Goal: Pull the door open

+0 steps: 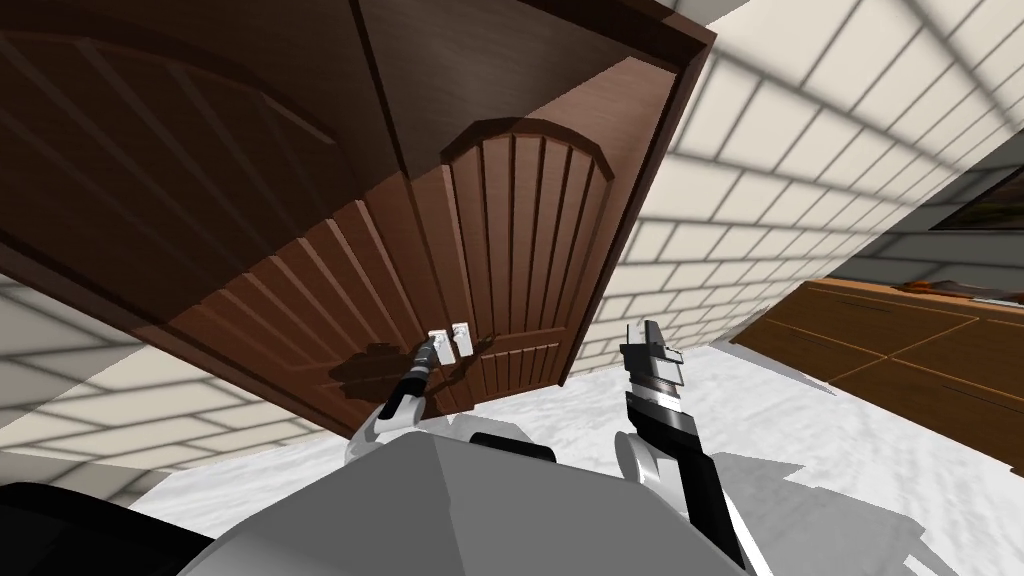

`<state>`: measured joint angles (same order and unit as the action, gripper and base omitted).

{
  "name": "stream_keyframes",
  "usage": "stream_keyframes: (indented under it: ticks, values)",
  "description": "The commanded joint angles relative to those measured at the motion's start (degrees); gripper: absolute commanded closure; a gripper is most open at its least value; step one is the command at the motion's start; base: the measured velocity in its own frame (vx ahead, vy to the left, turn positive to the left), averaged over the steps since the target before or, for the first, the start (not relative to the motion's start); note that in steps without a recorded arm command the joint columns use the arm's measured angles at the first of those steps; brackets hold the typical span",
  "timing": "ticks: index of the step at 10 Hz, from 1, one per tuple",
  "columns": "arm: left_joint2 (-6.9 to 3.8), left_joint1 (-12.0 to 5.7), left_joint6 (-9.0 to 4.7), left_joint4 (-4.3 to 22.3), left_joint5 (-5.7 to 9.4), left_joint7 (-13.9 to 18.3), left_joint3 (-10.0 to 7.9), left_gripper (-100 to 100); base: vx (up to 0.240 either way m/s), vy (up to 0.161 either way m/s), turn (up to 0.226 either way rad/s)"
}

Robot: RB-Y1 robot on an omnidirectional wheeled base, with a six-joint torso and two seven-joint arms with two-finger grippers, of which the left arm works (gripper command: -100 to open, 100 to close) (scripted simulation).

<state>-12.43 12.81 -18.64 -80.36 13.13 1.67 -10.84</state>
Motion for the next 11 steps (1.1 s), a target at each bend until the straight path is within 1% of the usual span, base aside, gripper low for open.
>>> stream_keyframes:
  ticks: [1, 3, 4, 7, 8, 11]
  values:
    - [-0.05, 0.1, 0.01, 0.0, 0.03, 0.0, -0.13, 100, -0.018, 0.007, -0.018]
    - [-0.05, 0.1, 0.01, 0.0, 0.03, 0.0, -0.13, 100, -0.003, 0.0, 0.001]
    - [-0.43, 1.07, 0.12, 0.5, 0.14, 0.0, -0.83, 100, -0.093, 0.034, 0.074]
    - [-1.12, 2.3, 0.17, 1.1, 0.33, 0.2, -1.8, 100, -0.199, 0.046, 0.104]
    - [-0.99, 1.62, 0.2, 0.4, 0.27, 0.4, -0.59, -100, -0.215, -0.011, -0.066]
    - [-1.02, 2.4, -0.04, -1.9, 0.28, 0.9, 1.66, -100, -0.199, -0.1, -0.093]
